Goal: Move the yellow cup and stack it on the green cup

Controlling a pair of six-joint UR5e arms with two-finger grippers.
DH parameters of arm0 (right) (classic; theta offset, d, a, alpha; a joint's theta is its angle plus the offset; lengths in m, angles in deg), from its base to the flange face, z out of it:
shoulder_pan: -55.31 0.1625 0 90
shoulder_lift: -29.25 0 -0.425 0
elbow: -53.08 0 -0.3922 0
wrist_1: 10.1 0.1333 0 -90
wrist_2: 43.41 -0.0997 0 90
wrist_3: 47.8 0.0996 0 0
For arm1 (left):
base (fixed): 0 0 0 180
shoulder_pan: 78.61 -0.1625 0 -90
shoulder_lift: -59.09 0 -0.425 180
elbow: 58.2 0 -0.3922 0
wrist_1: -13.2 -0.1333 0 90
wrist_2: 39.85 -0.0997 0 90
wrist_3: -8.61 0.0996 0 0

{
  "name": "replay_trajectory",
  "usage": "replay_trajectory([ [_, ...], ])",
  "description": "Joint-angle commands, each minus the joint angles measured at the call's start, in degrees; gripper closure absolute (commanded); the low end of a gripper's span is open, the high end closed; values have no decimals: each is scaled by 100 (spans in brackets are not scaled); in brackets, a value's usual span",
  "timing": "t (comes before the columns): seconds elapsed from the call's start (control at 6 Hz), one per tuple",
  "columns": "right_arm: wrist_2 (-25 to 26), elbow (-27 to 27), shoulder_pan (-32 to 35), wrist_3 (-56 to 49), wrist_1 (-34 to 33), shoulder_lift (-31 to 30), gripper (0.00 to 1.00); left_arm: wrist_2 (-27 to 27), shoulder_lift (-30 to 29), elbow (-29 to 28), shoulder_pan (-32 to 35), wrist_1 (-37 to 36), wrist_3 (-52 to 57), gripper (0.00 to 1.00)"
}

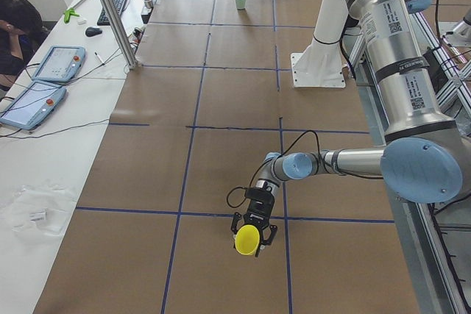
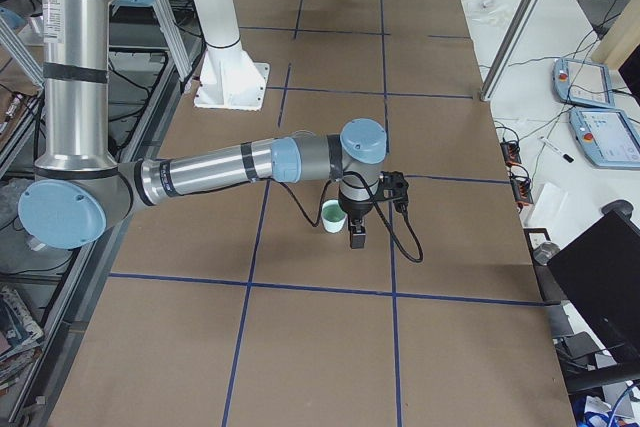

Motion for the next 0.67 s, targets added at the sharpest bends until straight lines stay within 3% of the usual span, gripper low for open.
replay_trajectory([
  [0.0, -9, -73, -42, 0, 0, 17, 0, -197, -638, -691, 905, 2734, 2733, 36],
  [0.17, -61, -134, -60, 0, 0, 52, 0, -197, -1364, -1427, 985, 4125, 3660, 36],
  [0.33, -271, -169, -60, 0, 0, 53, 0, -180, -1893, -1600, 995, 5027, 4392, 42],
  [0.5, -273, -178, -69, 0, 0, 53, 0, -145, -2368, -1558, 995, 5741, 5243, 59],
])
